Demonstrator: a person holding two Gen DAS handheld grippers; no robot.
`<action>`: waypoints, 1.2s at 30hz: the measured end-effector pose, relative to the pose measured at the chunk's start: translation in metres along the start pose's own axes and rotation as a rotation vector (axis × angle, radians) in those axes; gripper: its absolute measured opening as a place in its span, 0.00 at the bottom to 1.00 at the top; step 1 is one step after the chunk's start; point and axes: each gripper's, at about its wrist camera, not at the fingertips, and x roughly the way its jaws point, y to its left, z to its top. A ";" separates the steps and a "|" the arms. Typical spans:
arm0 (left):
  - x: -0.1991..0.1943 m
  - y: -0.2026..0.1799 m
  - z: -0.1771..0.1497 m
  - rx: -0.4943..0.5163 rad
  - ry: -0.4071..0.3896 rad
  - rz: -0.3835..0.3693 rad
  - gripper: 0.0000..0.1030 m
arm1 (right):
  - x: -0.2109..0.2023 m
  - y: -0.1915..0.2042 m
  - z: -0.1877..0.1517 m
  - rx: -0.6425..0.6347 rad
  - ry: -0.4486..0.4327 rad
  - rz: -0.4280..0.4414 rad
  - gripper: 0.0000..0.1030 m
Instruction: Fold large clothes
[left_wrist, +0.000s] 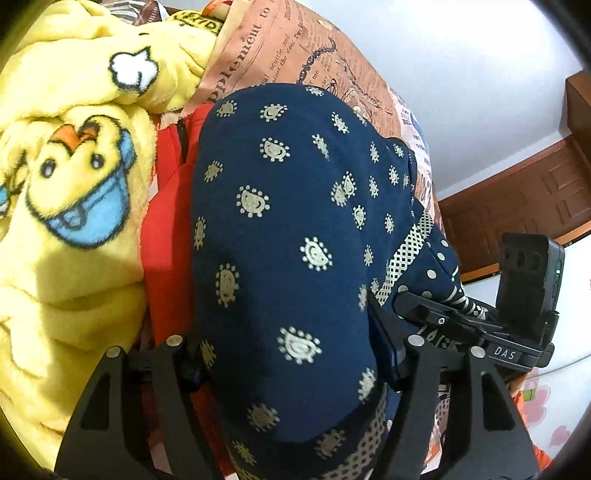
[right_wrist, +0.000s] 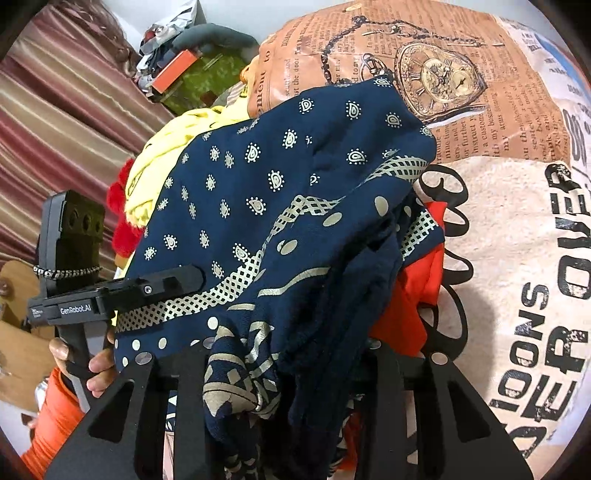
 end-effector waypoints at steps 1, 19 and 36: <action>-0.001 -0.001 0.000 0.005 0.000 0.012 0.67 | -0.001 -0.002 0.000 0.000 -0.001 -0.006 0.37; -0.087 -0.027 -0.078 0.126 -0.106 0.273 0.75 | -0.090 0.022 -0.063 -0.157 -0.142 -0.258 0.58; -0.263 -0.205 -0.188 0.446 -0.701 0.366 0.75 | -0.277 0.169 -0.152 -0.345 -0.748 -0.230 0.58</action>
